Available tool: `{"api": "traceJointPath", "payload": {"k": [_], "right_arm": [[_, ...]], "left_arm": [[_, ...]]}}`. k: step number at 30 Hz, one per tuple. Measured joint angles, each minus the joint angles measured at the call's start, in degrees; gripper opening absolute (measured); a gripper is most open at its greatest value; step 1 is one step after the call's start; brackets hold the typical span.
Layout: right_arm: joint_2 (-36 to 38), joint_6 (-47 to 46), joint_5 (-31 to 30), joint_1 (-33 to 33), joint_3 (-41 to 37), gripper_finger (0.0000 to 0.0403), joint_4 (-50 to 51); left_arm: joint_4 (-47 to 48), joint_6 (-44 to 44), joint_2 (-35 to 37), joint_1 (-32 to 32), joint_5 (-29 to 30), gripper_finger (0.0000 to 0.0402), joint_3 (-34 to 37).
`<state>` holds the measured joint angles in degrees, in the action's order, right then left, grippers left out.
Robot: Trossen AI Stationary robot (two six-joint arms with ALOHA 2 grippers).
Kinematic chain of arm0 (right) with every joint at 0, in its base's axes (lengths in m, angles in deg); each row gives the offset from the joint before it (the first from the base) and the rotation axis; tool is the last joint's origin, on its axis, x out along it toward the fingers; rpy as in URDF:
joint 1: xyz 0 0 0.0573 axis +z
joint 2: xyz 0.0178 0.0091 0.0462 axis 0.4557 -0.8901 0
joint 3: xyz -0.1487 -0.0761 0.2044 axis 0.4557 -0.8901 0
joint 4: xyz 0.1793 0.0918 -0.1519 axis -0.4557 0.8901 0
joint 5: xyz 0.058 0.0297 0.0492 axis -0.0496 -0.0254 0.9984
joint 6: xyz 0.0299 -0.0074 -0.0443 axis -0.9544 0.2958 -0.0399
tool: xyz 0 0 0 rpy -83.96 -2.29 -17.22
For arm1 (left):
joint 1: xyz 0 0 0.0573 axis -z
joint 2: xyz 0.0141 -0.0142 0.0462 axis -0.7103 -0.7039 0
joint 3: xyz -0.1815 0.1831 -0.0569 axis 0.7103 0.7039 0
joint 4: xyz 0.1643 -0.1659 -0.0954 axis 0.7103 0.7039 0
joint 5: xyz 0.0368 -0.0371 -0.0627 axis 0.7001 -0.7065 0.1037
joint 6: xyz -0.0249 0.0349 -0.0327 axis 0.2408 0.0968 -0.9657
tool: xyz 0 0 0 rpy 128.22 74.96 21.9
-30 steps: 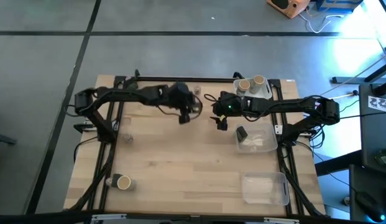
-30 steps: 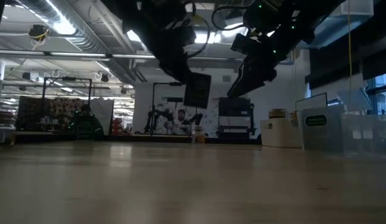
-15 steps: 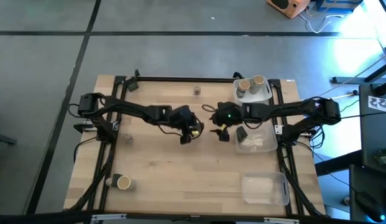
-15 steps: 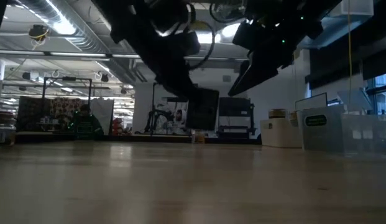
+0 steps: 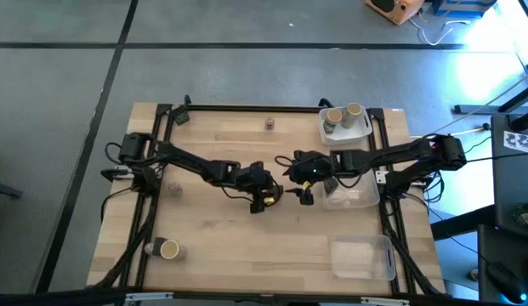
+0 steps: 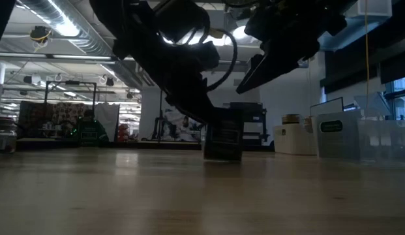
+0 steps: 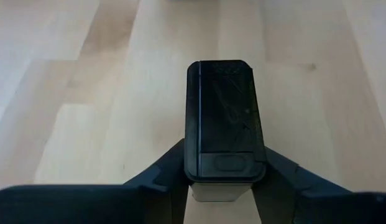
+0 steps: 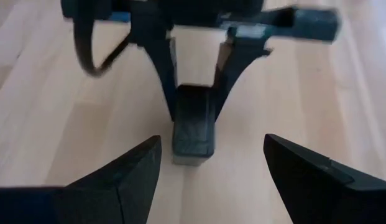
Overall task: Sort spices by type
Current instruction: Put the top right black seasoning container into the top transparent bin
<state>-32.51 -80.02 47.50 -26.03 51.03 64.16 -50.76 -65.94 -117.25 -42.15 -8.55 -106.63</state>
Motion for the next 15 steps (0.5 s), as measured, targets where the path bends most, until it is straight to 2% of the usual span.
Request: {"api": "traceJointPath", "payload": {"k": [5,9,15], "right_arm": [[-1.14,-1.40,-0.03,1.73,-0.02,0.0282,-0.30],[-2.36,-3.34,-0.65,2.64,-0.02,0.0282,-2.67],[-7.18,-5.00,-0.47,2.71,-0.04,0.0282,-9.05]], "left_arm": [[-0.14,-2.62,0.44,0.51,-0.20,0.0183,-0.32],[6.09,-2.82,1.61,1.20,-0.20,0.0224,-2.38],[12.55,-4.40,4.33,3.25,-0.19,0.0238,-3.45]]}}
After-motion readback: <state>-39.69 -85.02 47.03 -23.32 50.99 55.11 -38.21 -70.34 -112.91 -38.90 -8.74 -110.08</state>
